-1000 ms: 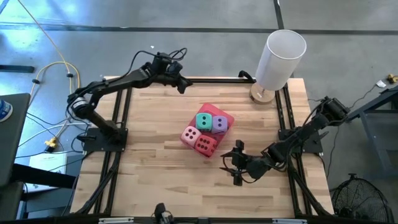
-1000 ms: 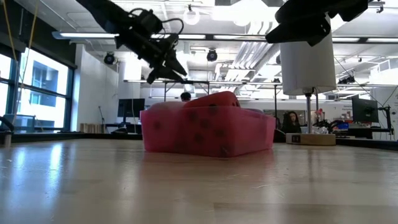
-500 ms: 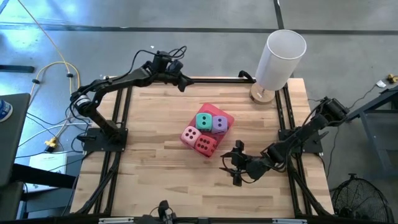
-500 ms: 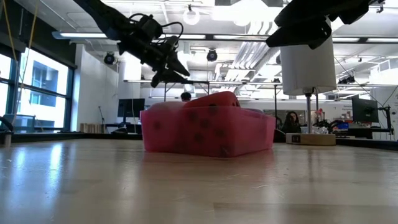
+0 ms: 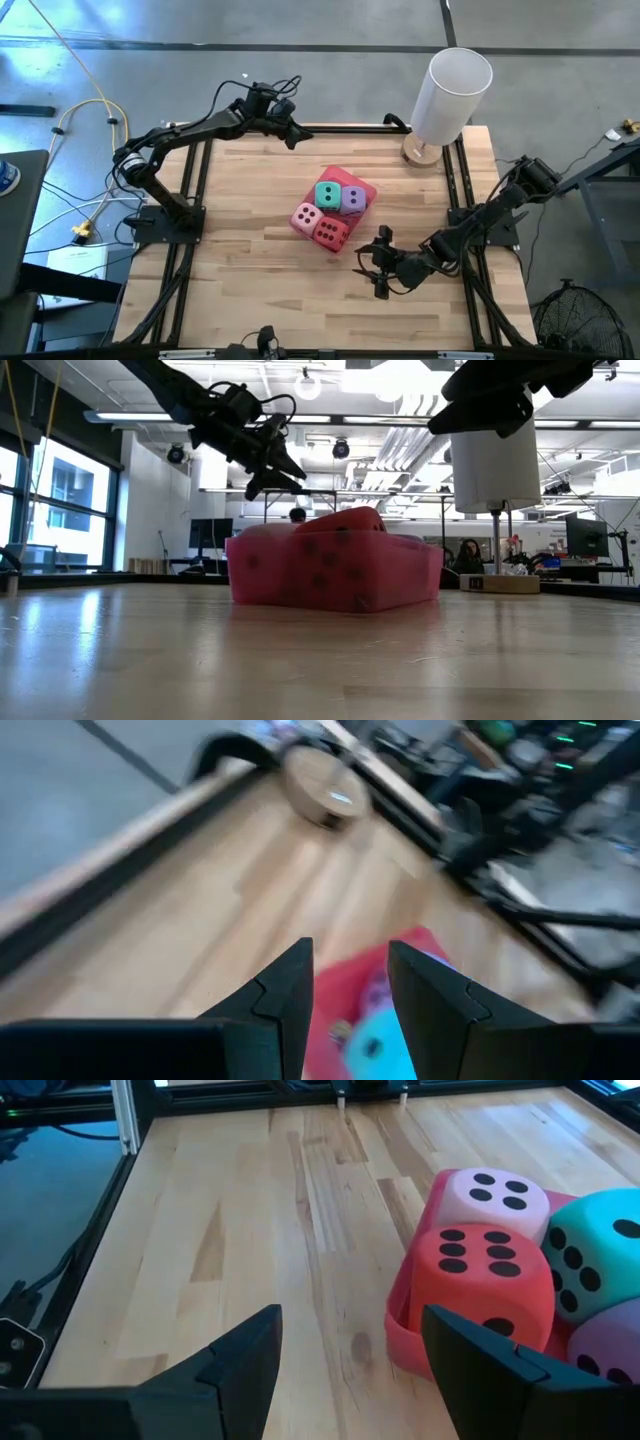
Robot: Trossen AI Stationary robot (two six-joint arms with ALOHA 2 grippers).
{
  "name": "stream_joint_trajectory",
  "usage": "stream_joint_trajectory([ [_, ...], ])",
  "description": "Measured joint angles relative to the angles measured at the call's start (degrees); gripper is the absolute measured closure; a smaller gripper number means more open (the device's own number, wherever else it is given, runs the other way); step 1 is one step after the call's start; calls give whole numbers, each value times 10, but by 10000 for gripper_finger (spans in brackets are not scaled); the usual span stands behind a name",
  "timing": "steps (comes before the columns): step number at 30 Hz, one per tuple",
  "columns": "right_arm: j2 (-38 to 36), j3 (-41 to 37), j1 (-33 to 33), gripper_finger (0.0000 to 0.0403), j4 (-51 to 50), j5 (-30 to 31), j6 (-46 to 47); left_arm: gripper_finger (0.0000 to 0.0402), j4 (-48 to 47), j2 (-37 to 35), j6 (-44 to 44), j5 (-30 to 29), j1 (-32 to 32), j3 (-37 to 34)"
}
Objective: Pick & Place Dice
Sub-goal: Return to Home Position
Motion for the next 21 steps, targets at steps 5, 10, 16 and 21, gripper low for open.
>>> stream_joint_trajectory([
  [5, 0, 0, 0, 170, 0, 0, 0, 275, 7, 0, -14, 88, 16, 0],
  [10, 0, 0, 0, 170, 0, 0, 2, 275, 52, 0, -67, 142, 49, 3],
  [16, 0, 0, 0, 170, 0, 0, 14, 275, 101, -1, -116, 238, 90, 3],
  [21, 0, 0, 0, 170, 0, 3, 15, 275, 125, 8, -118, 259, 109, 3],
])
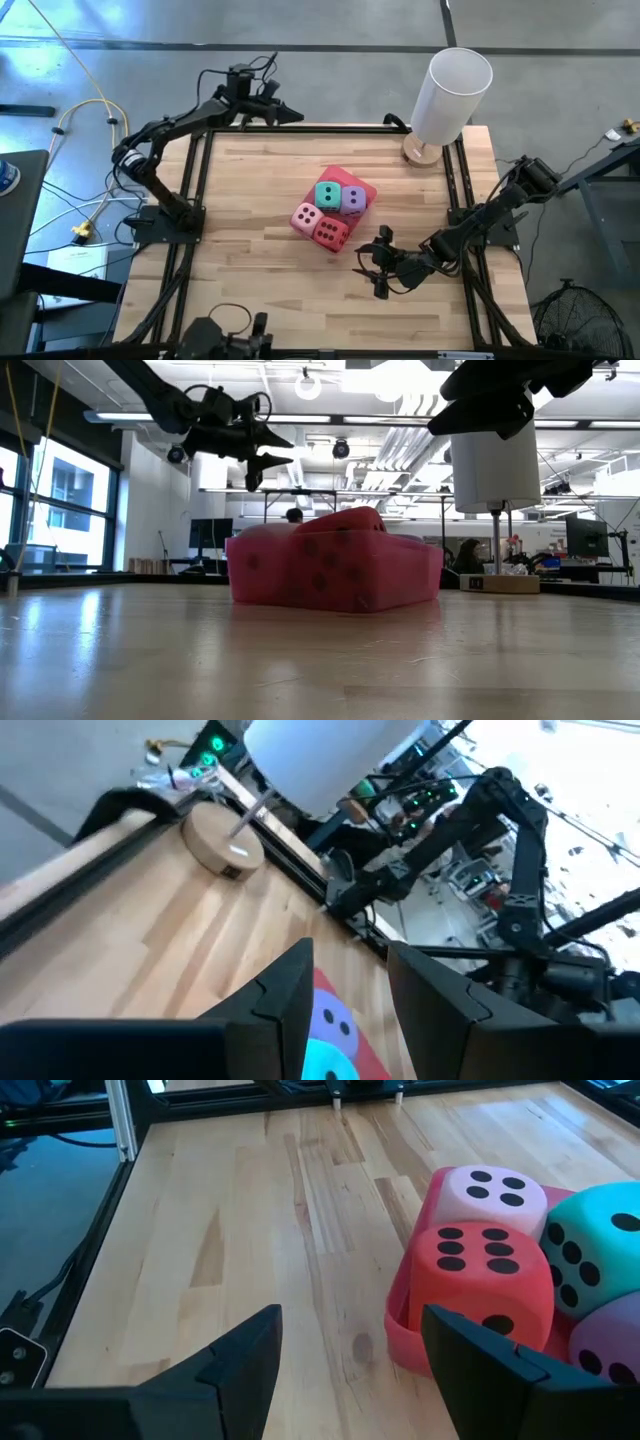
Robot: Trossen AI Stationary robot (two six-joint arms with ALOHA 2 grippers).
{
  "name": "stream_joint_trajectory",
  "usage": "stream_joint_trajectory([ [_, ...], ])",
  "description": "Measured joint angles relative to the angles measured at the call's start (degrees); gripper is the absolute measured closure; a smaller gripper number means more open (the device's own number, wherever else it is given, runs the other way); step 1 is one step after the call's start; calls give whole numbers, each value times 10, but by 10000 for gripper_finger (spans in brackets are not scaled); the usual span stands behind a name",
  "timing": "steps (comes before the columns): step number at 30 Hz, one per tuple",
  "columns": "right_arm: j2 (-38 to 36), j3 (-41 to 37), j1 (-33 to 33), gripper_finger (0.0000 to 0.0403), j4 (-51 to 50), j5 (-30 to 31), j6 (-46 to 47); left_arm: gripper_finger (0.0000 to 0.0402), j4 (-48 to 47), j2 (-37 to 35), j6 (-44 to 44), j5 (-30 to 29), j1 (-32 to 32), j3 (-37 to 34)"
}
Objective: Pick & Place Dice
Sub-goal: Return to Home Position
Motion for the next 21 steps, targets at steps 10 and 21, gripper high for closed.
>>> stream_joint_trajectory([
  [10, 0, 0, 0, 170, 0, 1, 15, 275, 137, 79, -78, 81, 9, 0],
  [21, 0, 0, -2, 170, 0, 1, 27, 275, 201, 103, -130, 134, 41, 0],
])
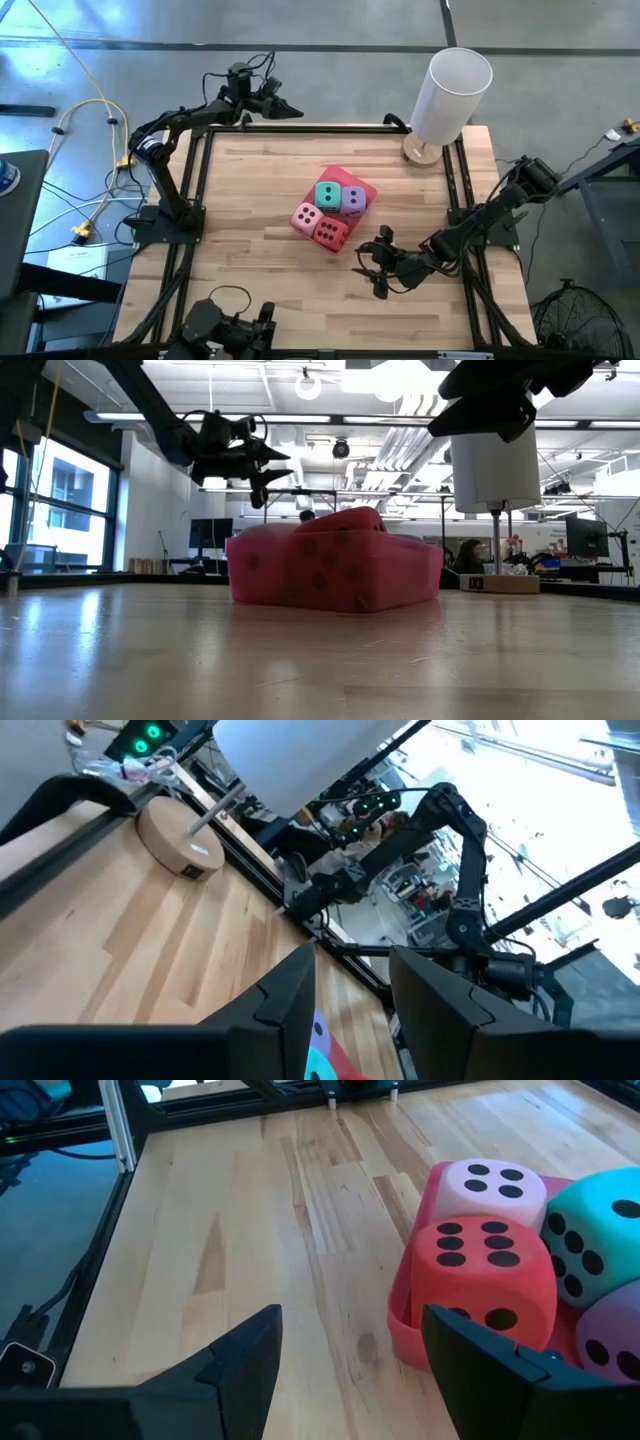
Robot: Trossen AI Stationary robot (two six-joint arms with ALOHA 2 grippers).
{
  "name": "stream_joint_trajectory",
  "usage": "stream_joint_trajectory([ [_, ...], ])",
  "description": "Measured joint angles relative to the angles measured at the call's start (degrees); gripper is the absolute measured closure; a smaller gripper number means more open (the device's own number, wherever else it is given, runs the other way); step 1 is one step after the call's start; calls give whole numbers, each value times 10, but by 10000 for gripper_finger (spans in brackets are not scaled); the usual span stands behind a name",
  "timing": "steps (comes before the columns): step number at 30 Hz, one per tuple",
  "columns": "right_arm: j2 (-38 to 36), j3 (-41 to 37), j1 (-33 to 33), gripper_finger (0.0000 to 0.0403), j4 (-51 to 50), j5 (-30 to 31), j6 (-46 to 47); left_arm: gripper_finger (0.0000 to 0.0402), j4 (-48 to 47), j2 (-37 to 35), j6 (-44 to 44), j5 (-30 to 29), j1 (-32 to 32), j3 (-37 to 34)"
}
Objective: Pick & Place Dice
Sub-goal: Return to Home Position
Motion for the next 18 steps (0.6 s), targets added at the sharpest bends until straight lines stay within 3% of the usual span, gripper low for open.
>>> stream_joint_trajectory([
  [10, 0, 0, 0, 170, 0, 0, 20, 275, -4, 28, 1, 38, 13, 0],
  [18, 0, 0, 0, 170, 0, 0, 31, 275, 7, 73, 25, 32, 26, 0],
])
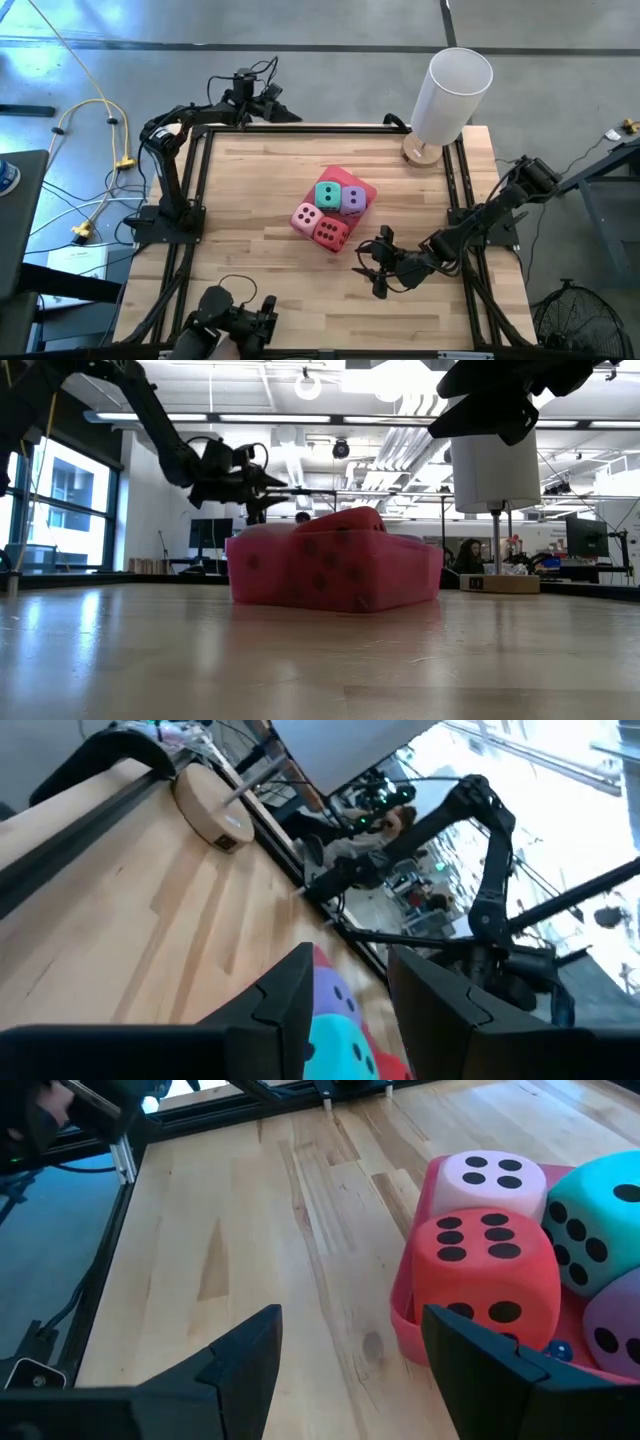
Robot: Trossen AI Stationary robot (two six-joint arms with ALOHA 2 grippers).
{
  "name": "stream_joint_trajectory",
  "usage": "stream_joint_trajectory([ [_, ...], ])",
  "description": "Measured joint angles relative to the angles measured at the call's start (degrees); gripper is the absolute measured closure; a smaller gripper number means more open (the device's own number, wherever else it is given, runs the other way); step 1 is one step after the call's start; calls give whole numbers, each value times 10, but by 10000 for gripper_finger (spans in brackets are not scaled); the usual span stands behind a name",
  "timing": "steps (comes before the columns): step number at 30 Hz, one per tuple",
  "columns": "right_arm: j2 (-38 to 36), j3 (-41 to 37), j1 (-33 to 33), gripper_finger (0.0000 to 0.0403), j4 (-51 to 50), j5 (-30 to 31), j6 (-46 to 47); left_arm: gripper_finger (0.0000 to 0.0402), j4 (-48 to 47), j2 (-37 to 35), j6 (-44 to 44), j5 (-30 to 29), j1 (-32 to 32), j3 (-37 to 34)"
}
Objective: Pick & Place Dice
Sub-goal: Return to Home Position
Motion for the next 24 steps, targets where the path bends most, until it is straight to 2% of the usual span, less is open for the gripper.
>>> stream_joint_trajectory([
  [6, 0, 0, 0, 170, 0, 0, 0, 275, 3, 26, 62, 4, -5, 0],
  [24, 0, 0, 0, 170, 0, 8, 30, 275, 28, 70, 89, -4, -7, 0],
])
